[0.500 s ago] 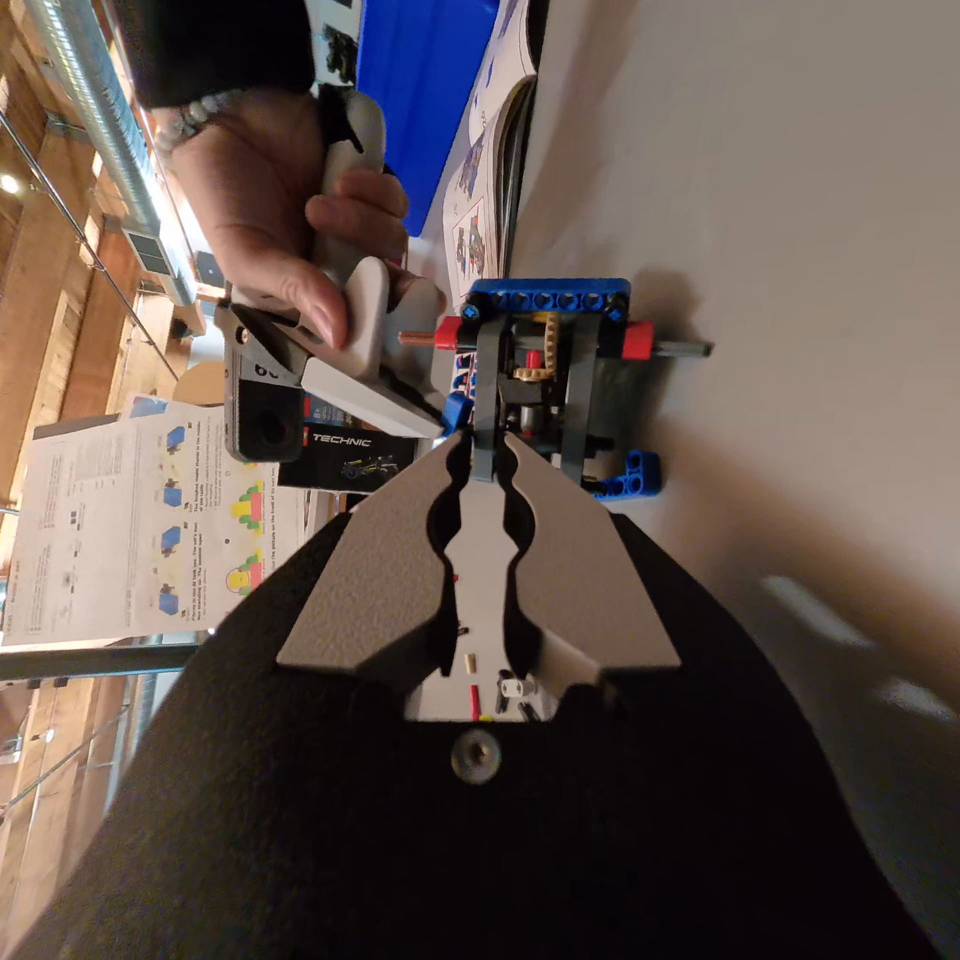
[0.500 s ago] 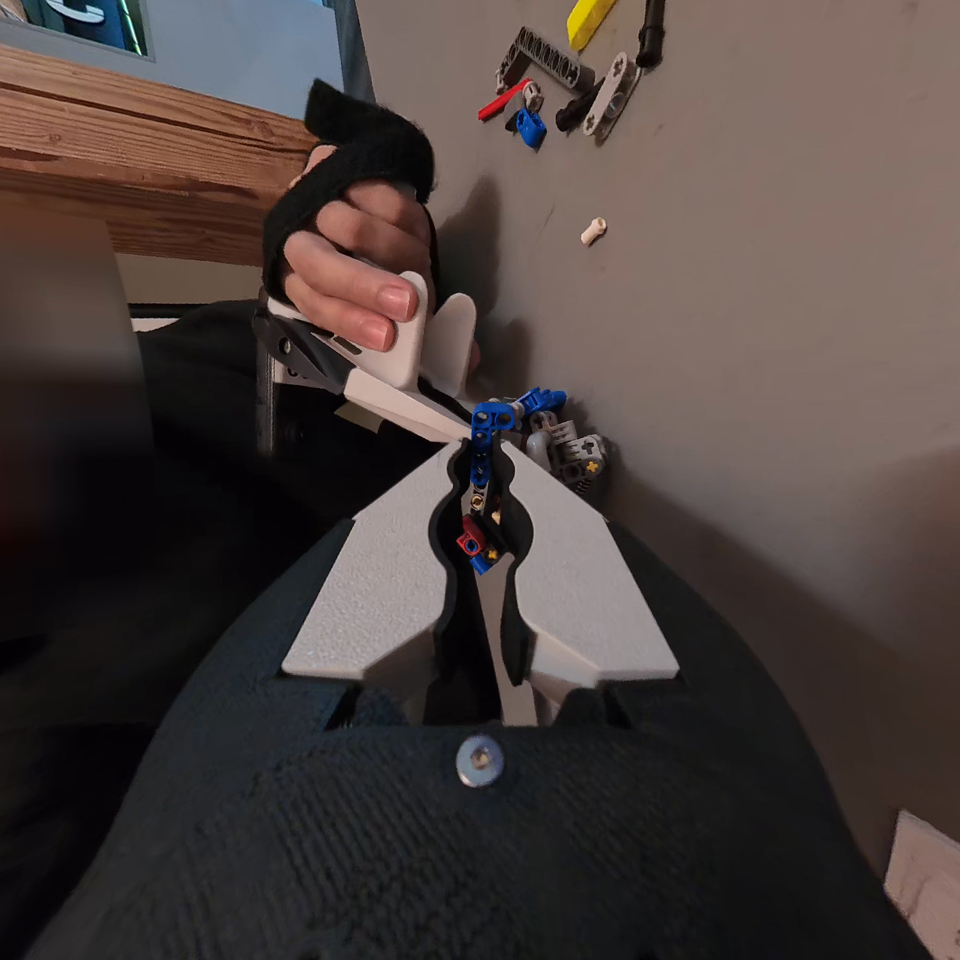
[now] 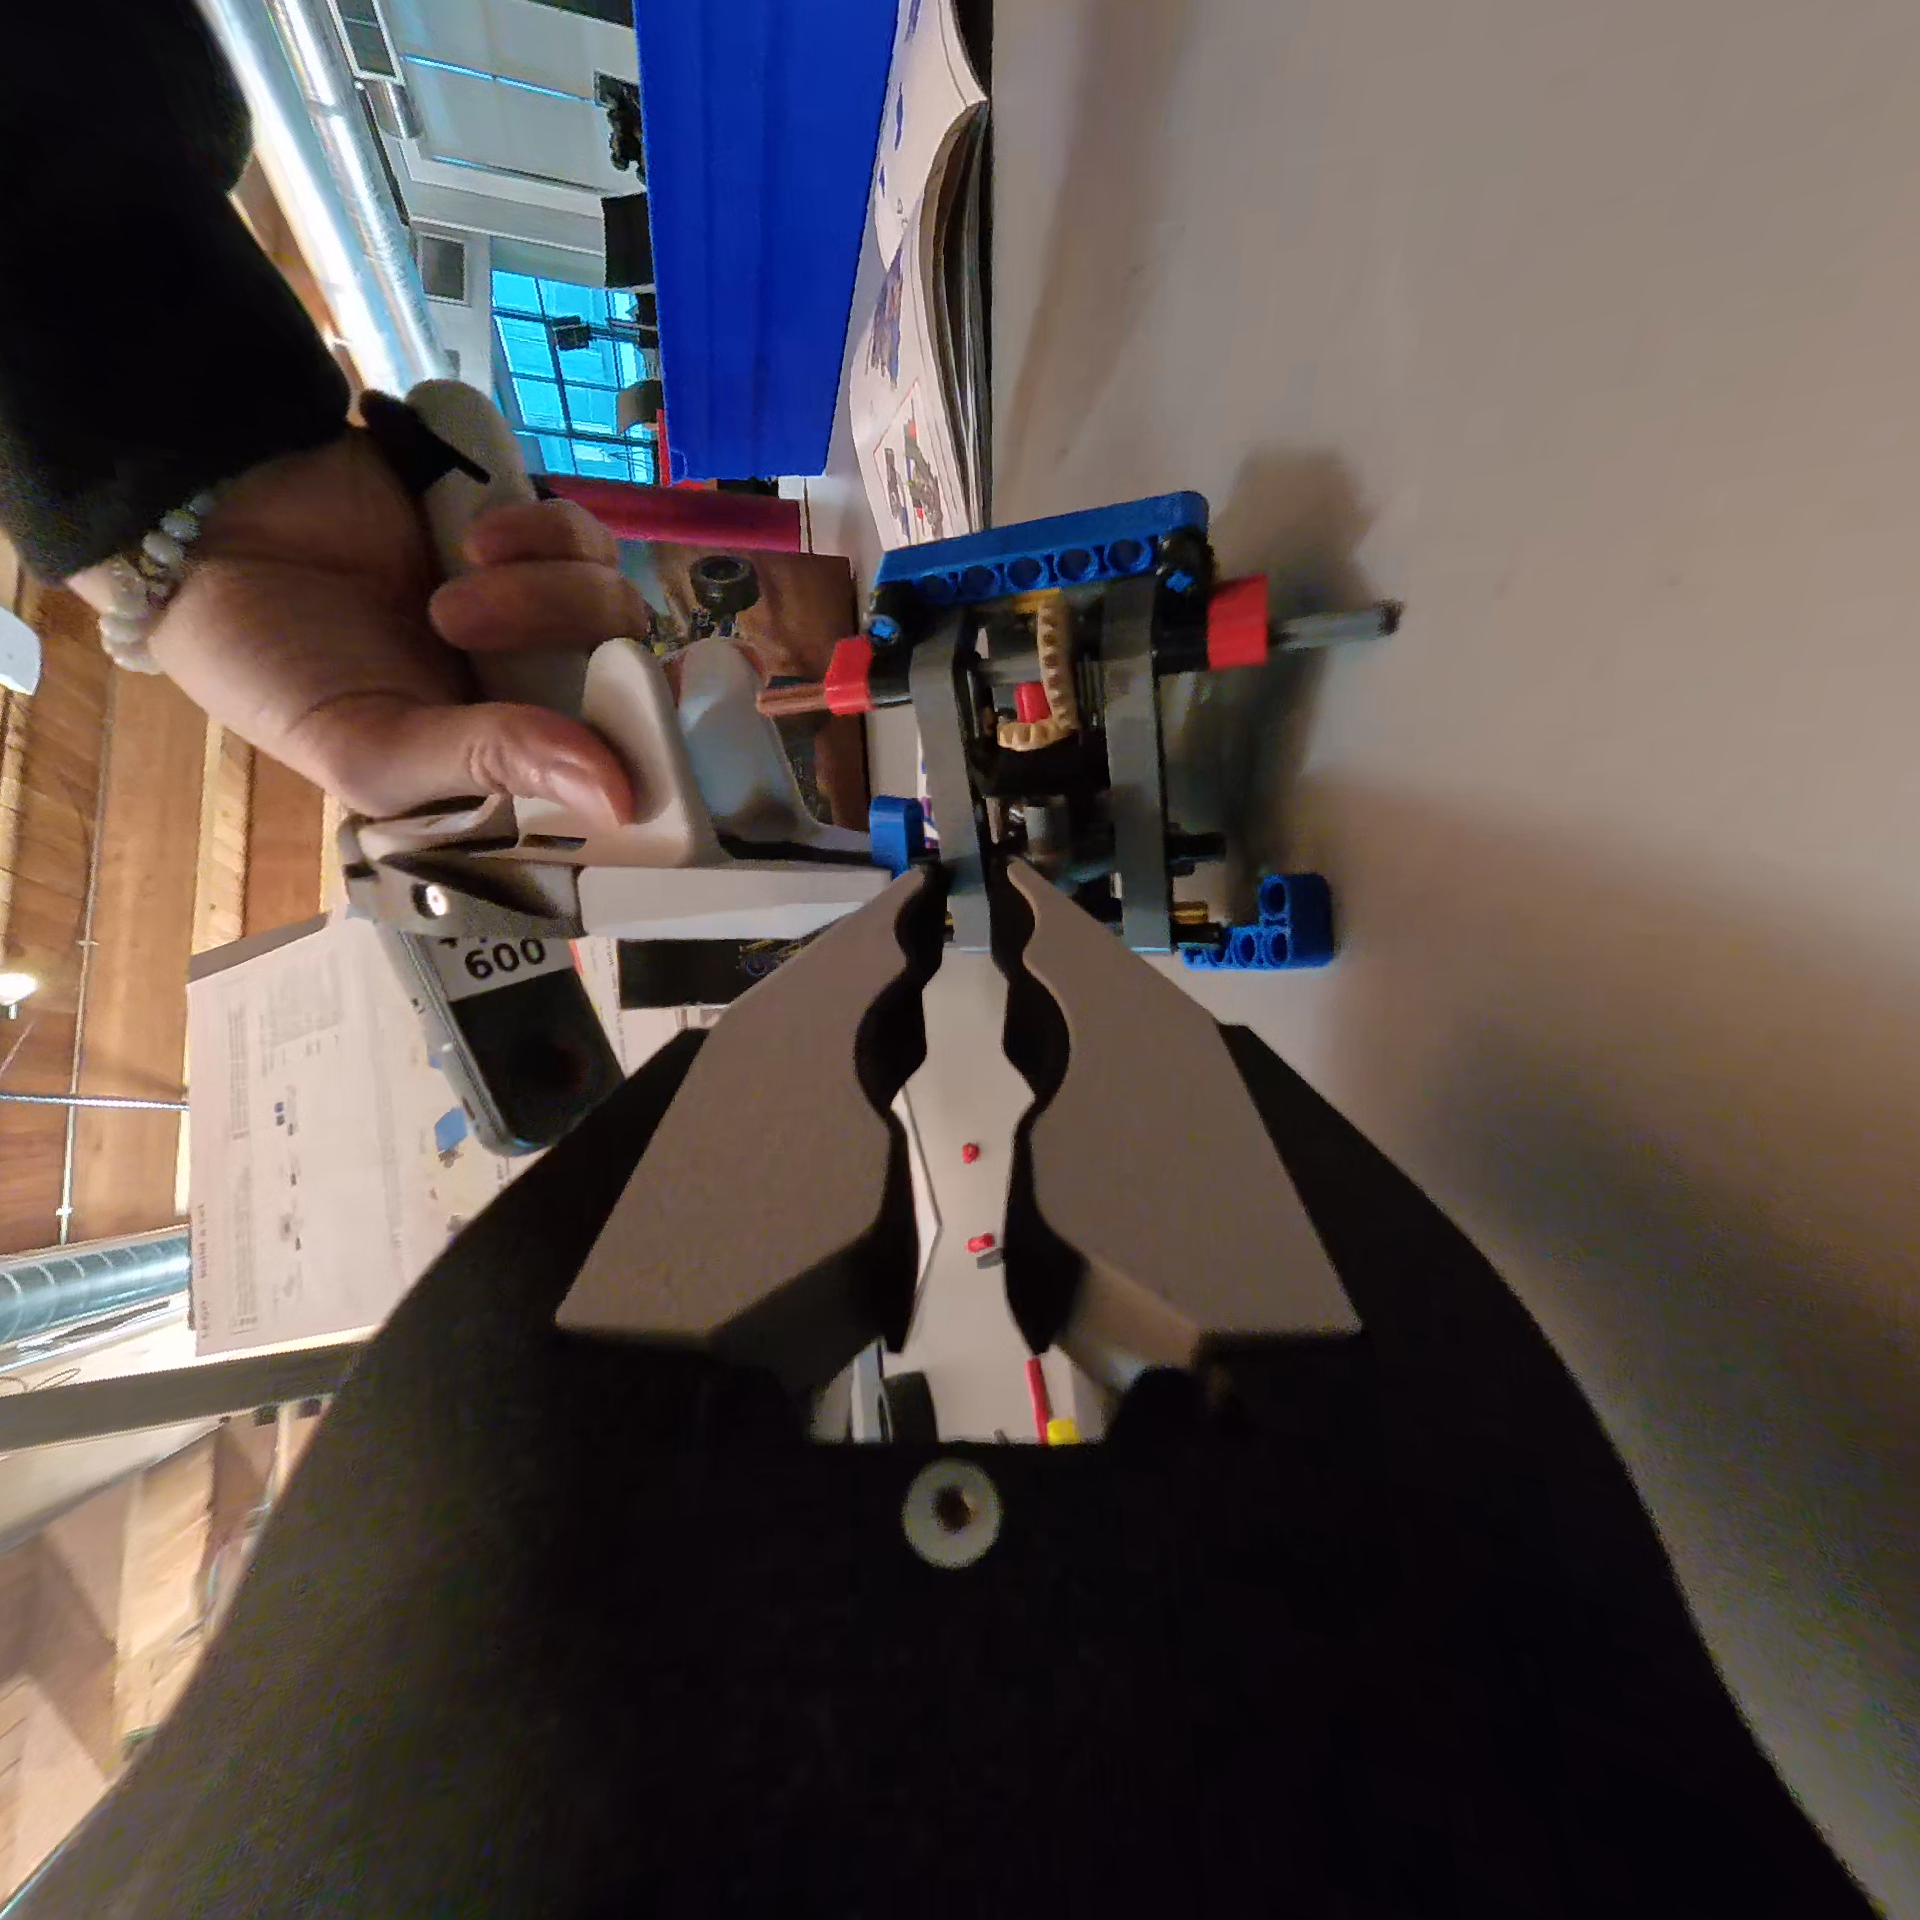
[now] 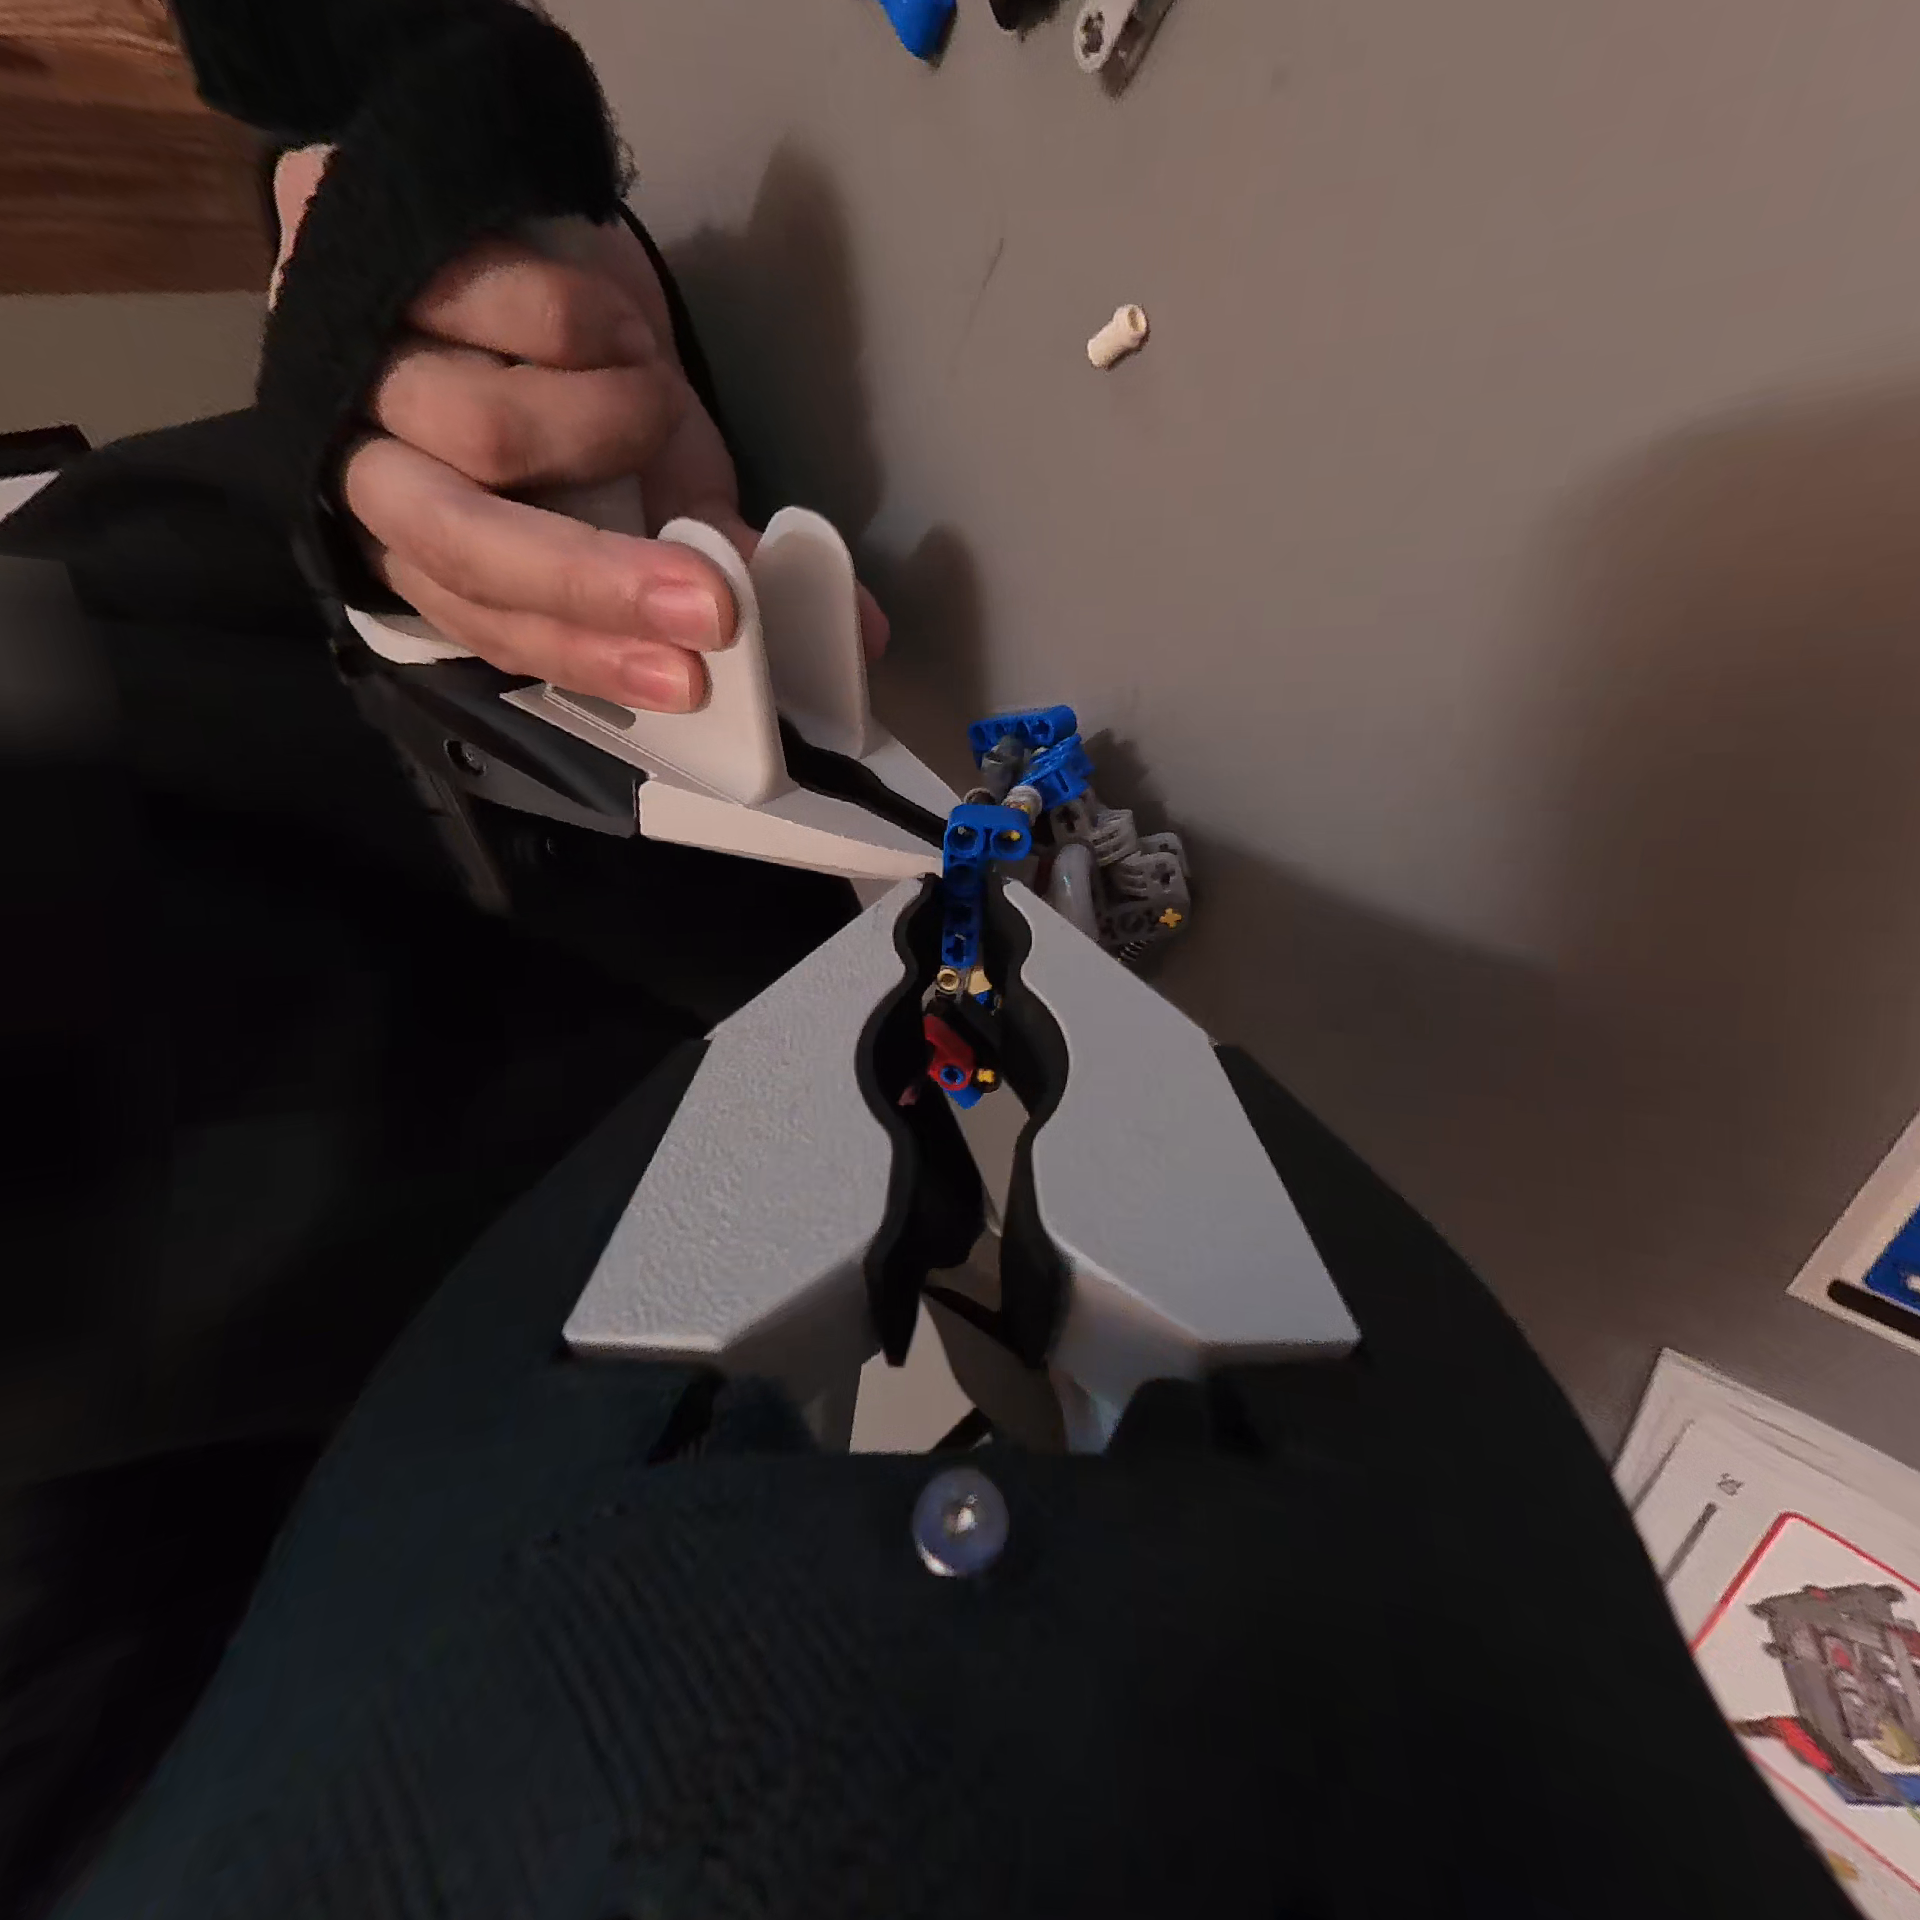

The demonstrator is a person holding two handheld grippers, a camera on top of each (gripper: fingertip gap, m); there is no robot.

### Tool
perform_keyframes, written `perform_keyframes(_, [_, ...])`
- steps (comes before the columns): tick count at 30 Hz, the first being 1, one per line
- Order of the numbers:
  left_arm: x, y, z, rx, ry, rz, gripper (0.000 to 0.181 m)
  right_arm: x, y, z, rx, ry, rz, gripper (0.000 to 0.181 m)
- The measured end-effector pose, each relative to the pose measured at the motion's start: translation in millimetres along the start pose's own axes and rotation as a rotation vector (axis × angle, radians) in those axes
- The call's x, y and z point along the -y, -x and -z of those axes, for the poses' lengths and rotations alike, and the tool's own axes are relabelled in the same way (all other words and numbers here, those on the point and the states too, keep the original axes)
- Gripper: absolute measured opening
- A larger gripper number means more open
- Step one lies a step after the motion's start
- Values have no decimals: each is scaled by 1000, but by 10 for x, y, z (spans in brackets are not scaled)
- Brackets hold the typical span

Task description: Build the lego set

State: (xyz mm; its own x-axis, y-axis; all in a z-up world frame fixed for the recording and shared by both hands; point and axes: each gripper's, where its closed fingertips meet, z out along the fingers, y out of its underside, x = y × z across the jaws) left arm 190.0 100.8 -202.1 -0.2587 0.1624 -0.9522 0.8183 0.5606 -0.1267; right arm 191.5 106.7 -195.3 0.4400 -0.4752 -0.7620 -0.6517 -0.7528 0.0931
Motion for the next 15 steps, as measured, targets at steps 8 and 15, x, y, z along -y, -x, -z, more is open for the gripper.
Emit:
perform_keyframes(8, [38, -1, -5, 4, -19, 1, 5, -34, 6, -17, -59, 61, -25, 6])
perform_keyframes(15, [42, -1, -8, 14, -17, -13, 5, -47, -1, -55, -40, 83, -6, 6])
